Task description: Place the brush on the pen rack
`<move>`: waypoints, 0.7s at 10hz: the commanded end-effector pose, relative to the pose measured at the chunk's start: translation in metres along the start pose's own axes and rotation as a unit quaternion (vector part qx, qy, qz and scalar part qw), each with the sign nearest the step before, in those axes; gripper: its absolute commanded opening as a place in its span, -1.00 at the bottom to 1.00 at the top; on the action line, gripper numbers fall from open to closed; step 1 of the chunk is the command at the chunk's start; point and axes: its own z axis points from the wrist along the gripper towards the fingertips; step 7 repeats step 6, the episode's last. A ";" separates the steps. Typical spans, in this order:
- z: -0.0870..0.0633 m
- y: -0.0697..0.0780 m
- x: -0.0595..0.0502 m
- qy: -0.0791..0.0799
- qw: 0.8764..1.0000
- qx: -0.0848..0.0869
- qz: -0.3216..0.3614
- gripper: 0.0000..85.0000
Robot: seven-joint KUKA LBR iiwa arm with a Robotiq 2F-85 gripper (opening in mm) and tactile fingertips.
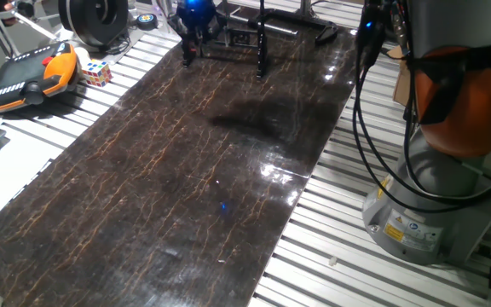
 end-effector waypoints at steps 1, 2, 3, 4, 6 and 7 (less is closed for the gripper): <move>0.002 0.003 0.011 0.012 0.999 -0.015 -0.030 -0.98; 0.004 0.002 0.013 0.020 0.998 -0.026 -0.044 -0.98; 0.005 0.002 0.014 0.023 0.997 -0.030 -0.062 -0.98; 0.005 0.002 0.013 0.009 0.996 -0.021 -0.088 -0.98; 0.004 0.005 0.010 0.001 0.995 -0.021 -0.101 -0.98; 0.004 0.005 0.010 0.001 0.995 -0.021 -0.101 -0.98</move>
